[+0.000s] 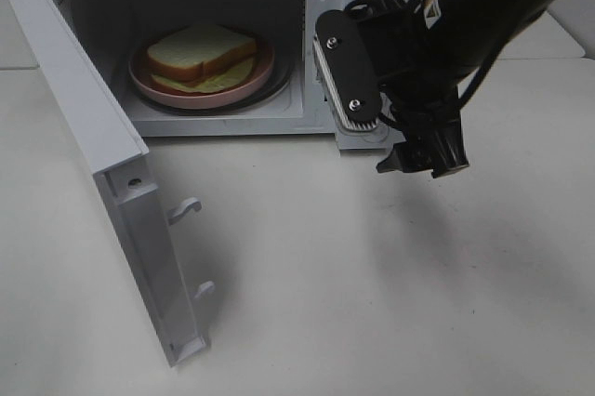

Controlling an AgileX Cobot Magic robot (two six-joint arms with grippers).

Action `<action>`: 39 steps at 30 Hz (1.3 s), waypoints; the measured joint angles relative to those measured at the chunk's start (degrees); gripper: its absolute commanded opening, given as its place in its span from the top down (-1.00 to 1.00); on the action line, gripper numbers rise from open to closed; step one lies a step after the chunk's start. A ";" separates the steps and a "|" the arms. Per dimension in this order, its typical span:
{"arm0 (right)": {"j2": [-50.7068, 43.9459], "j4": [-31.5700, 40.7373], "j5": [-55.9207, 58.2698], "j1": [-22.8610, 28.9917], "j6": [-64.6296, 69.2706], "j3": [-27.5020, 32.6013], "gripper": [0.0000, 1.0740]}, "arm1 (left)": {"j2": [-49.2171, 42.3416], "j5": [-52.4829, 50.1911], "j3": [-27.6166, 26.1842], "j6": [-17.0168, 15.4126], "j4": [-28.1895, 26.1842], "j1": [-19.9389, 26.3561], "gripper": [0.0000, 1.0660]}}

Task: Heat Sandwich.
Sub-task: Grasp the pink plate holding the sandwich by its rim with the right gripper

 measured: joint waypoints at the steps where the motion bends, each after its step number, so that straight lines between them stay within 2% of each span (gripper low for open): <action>1: 0.69 0.00 -0.06 0.17 -0.29 -0.80 -0.77 | 0.00 0.00 0.00 0.00 0.00 0.00 -0.83; 13: 8.08 1.66 -2.64 2.52 -1.32 -7.96 -0.73 | 0.00 0.00 0.00 0.00 0.00 0.00 -0.83; 30: 18.39 4.64 -6.82 2.75 -4.18 -17.19 -0.67 | 0.00 0.00 0.00 0.00 0.00 0.00 -0.83; 39: 26.18 5.96 -7.68 2.75 -4.18 -24.81 -0.64 | 0.00 0.00 0.00 0.00 0.00 0.00 -0.83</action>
